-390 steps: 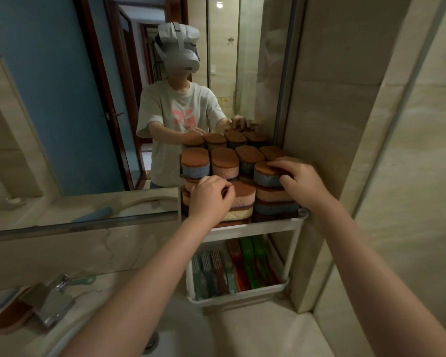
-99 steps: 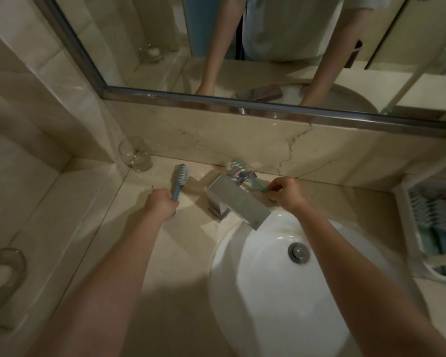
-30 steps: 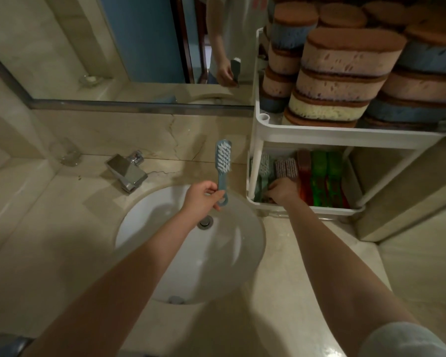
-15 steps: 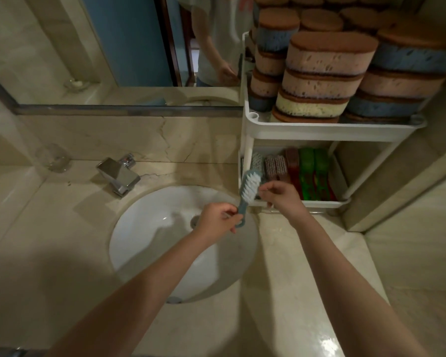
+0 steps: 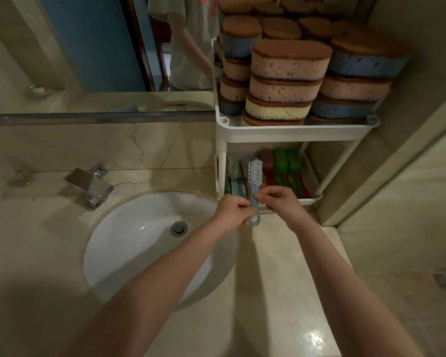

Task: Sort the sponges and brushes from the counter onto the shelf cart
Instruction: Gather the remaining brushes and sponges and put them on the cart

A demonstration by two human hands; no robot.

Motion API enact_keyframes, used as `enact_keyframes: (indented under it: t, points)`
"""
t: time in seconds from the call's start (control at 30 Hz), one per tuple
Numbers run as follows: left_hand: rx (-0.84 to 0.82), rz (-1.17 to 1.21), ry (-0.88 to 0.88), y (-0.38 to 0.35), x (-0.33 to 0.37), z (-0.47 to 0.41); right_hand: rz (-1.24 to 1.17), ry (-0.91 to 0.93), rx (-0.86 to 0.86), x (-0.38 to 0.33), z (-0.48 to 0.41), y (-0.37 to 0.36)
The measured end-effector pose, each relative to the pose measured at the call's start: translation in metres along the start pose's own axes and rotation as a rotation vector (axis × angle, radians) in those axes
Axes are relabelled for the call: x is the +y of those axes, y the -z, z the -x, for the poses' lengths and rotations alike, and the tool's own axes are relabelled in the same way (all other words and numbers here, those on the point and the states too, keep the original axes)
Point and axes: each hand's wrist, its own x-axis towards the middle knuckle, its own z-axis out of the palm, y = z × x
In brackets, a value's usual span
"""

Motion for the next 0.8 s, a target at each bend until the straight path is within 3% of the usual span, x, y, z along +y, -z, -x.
enact_keyframes:
  t: [0.1, 0.3, 0.57, 0.8]
  points:
    - [0.043, -0.014, 0.009, 0.012, -0.002, 0.0, -0.019, -0.03, 0.04, -0.001, -0.016, -0.004]
    - [0.377, -0.042, 0.02, 0.053, -0.001, -0.011, 0.059, -0.164, 0.199, 0.007, -0.085, -0.007]
    - [0.341, 0.035, -0.013, 0.059, 0.009, -0.028, 0.472, -0.216, 0.063, 0.019, -0.115, -0.026]
    - [0.327, 0.02, 0.01, 0.06, 0.006, -0.031, 0.598, -0.223, 0.079, 0.023, -0.106, -0.027]
